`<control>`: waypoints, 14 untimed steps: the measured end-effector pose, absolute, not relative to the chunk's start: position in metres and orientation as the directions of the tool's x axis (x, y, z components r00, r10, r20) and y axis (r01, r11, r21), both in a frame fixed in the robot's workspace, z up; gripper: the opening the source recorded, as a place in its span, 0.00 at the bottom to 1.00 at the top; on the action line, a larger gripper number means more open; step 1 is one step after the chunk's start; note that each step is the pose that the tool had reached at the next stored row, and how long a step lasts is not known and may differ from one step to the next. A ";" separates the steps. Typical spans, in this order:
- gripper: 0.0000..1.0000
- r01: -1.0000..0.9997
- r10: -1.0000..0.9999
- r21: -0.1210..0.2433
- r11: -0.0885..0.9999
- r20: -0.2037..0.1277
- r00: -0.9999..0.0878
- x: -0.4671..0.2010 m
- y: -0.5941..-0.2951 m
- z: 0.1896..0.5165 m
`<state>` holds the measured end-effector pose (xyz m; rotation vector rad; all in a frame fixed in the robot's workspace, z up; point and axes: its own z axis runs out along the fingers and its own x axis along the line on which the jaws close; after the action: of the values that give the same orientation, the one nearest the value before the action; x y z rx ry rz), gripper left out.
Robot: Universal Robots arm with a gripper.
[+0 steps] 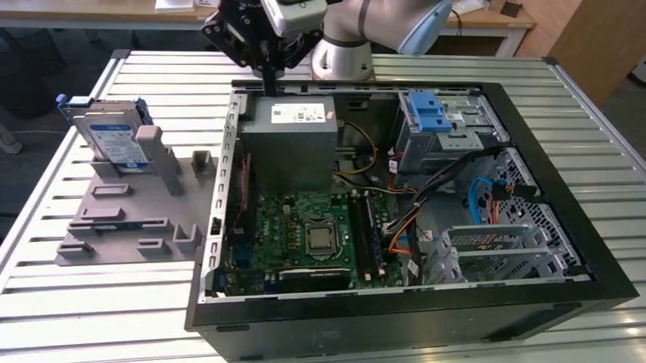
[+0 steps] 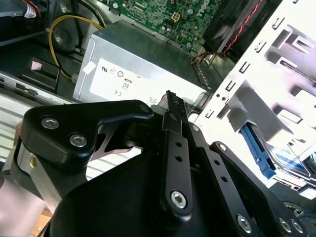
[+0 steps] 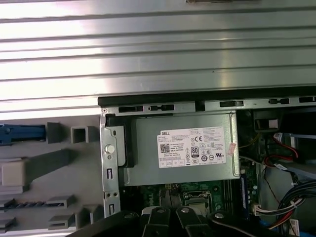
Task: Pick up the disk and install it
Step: 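Reach for the disk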
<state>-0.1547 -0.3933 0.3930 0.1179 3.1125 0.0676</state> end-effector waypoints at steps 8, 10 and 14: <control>0.11 0.075 0.076 0.044 0.996 -0.022 -0.997 -0.164 -0.391 0.393; 0.11 0.075 0.076 0.044 0.996 -0.020 -0.997 -0.166 -0.390 0.393; 0.11 0.076 0.076 0.044 0.996 -0.014 -0.997 -0.169 -0.388 0.393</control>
<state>-0.1693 -0.3881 0.3929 0.1187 3.1232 0.0678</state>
